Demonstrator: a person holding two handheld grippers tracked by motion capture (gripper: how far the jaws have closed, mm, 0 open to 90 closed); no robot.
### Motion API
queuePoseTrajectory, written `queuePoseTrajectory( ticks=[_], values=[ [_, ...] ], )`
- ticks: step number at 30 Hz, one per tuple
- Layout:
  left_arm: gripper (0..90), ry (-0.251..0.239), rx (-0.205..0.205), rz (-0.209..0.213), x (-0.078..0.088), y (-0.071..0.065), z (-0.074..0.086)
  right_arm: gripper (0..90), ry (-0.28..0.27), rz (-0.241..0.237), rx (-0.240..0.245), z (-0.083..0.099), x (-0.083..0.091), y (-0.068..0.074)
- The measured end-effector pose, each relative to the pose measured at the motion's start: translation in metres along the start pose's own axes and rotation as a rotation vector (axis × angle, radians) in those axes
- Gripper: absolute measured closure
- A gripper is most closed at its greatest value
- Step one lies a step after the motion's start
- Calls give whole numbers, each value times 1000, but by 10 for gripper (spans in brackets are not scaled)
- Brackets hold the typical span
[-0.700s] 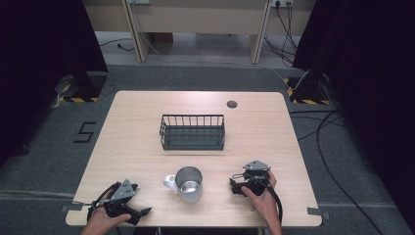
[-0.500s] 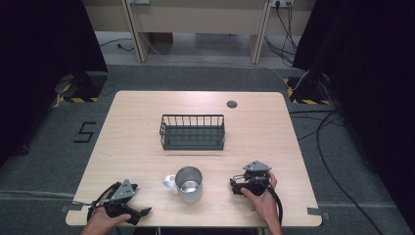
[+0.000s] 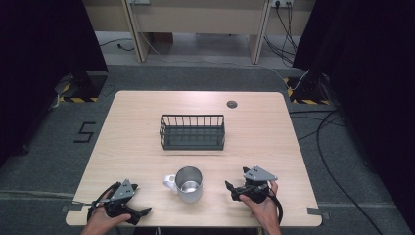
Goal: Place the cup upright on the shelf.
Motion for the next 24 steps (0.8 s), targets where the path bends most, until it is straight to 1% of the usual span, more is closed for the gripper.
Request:
queuePoseTrajectory(
  ticks=[1,2,3,6,9,10,11,12,15,16,18,19,20,21,23,24],
  values=[
    [0,0,0,0,0,0,0,152,0,0,0,0,0,0],
    [0,-1,1,0,0,0,0,152,-15,-12,6,-1,2,2],
    [0,-1,1,0,0,0,0,153,-37,-27,23,-3,5,7],
    [0,-1,1,1,0,0,0,152,-54,-25,41,-6,8,13],
    [0,-1,1,1,0,0,0,152,-88,-55,65,-13,11,23],
    [0,-1,1,1,0,0,0,152,-112,-89,79,-17,14,32],
    [0,-1,1,0,0,0,0,152,-112,-89,79,-17,14,32],
    [0,-1,0,0,0,0,0,152,-120,-101,84,-18,14,35],
    [0,-1,0,1,0,0,0,152,-138,-128,103,-22,15,44],
    [0,0,0,0,0,0,0,151,-146,-143,115,-24,15,50],
    [0,-1,1,1,0,0,0,151,-153,-163,127,-26,15,56],
    [0,-1,1,1,0,0,0,151,-153,-163,127,-26,15,56],
    [0,-1,1,1,0,0,0,151,-162,-185,137,-28,14,61],
    [0,-1,1,1,0,0,0,151,-162,-185,137,-28,14,61],
    [0,0,0,0,0,0,0,150,-179,-216,148,-32,13,67],
    [0,0,0,0,0,0,0,150,-179,-216,148,-32,13,67]
  ],
)
Point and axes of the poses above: each handheld gripper's, and its own axes: x roughly backward along the jaws, z roughly out of its underside, y roughly to its left, the point moved 4 cm from there along -x, roughly forward along the jaws, and after that the axes turned 11 degrees about y, right-handed, at the moved point
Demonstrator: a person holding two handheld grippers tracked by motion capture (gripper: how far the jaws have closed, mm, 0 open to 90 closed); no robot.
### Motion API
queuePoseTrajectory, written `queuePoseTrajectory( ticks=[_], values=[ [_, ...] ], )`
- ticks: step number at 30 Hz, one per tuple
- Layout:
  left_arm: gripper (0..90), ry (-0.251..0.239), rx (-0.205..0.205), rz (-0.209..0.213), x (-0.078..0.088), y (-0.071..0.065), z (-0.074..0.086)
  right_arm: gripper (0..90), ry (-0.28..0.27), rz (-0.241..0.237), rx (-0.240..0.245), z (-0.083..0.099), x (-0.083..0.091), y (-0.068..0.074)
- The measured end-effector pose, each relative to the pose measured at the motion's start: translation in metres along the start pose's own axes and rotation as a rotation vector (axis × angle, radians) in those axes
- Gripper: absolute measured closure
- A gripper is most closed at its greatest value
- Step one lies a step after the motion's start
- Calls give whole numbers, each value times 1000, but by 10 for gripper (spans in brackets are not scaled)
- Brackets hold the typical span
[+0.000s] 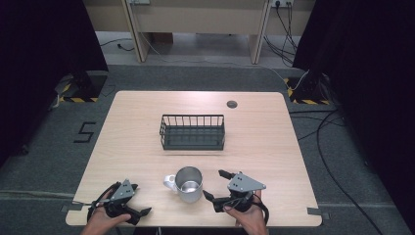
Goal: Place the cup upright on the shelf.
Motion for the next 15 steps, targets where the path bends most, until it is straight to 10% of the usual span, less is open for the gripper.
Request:
queuePoseTrajectory(
  ticks=[15],
  values=[
    [0,1,-1,0,0,0,0,149,-46,-101,36,-19,-21,19]
  ],
)
Point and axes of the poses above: each handheld gripper's, and its own axes: x roughly backward along the jaws, z roughly out of its underside, y roughly to its left, the point moved 4 cm from there along -x, roughly forward along the jaws, and after that the axes turned 11 degrees about y, right-handed, at the moved point
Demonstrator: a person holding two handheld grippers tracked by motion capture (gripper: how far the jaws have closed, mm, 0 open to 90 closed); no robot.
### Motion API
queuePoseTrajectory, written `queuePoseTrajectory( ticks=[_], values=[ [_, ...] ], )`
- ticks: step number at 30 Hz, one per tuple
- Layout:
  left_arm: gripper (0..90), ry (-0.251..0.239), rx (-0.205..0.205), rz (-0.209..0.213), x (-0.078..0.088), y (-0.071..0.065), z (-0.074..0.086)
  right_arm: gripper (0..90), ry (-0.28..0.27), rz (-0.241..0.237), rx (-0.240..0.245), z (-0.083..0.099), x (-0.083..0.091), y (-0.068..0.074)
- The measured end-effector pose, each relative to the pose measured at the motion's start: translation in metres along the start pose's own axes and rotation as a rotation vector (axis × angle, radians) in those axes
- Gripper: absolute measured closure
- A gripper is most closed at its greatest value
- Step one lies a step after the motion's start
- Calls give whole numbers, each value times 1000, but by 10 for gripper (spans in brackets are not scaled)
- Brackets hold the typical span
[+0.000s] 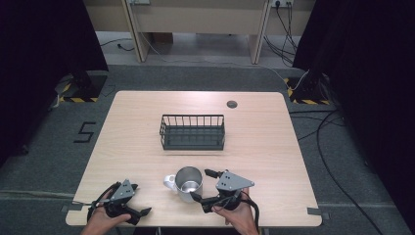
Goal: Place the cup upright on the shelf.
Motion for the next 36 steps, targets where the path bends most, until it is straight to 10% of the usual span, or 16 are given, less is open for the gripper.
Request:
queuePoseTrajectory(
  ticks=[36],
  values=[
    [0,1,1,1,0,0,0,44,9,-49,15,-10,-53,-4]
  ],
)
Point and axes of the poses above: each handheld gripper's, and its own axes: x roughly backward along the jaws, z roughly out of its underside, y roughly to its left, the point moved 4 cm from there along -x, roughly forward along the jaws, and after that the axes turned 11 degrees about y, right-handed, at the moved point
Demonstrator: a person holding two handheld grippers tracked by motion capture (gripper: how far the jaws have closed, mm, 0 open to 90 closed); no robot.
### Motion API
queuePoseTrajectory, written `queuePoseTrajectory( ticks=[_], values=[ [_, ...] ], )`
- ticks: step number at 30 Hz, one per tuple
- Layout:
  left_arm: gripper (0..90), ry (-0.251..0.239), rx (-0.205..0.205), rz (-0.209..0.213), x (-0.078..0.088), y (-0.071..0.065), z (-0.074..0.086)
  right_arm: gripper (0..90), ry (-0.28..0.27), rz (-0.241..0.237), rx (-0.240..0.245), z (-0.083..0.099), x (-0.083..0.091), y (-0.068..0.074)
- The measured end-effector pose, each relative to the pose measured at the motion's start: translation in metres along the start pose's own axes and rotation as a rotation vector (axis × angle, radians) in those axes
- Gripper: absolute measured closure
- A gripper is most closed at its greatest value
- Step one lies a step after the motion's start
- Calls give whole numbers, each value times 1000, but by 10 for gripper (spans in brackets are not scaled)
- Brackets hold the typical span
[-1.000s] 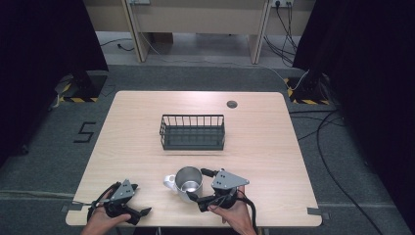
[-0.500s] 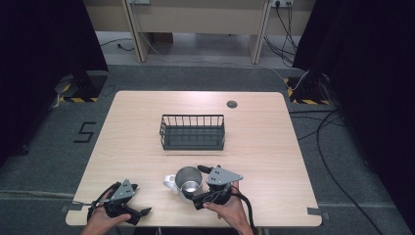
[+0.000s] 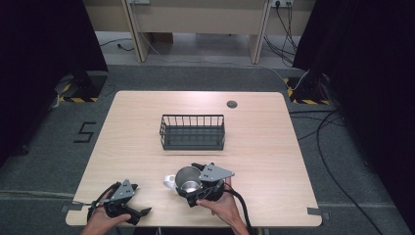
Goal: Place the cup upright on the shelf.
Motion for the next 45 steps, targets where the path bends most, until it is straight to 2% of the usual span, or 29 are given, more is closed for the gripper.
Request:
queuePoseTrajectory(
  ticks=[7,13,15,20,29,45],
  values=[
    [0,0,0,0,0,0,0,53,-2,-9,-4,-1,-4,0],
    [0,0,-1,1,0,0,0,61,-4,9,5,-2,-3,1],
    [0,0,-1,1,0,0,0,61,-1,30,6,-3,-3,-2],
    [0,0,-1,0,0,0,0,62,0,45,1,-5,-1,-6],
    [0,0,-1,1,0,0,0,62,-16,47,3,-24,8,-13],
    [0,0,-1,1,0,0,0,63,-38,67,-3,-56,22,-36]
  ],
)
Point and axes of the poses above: each handheld gripper's, and its own axes: x roughly backward along the jaws, z roughly out of its underside, y roughly to its left, the point moved 4 cm from there along -x, roughly forward along the jaws, and after that the axes turned 11 degrees about y, right-handed, at the moved point
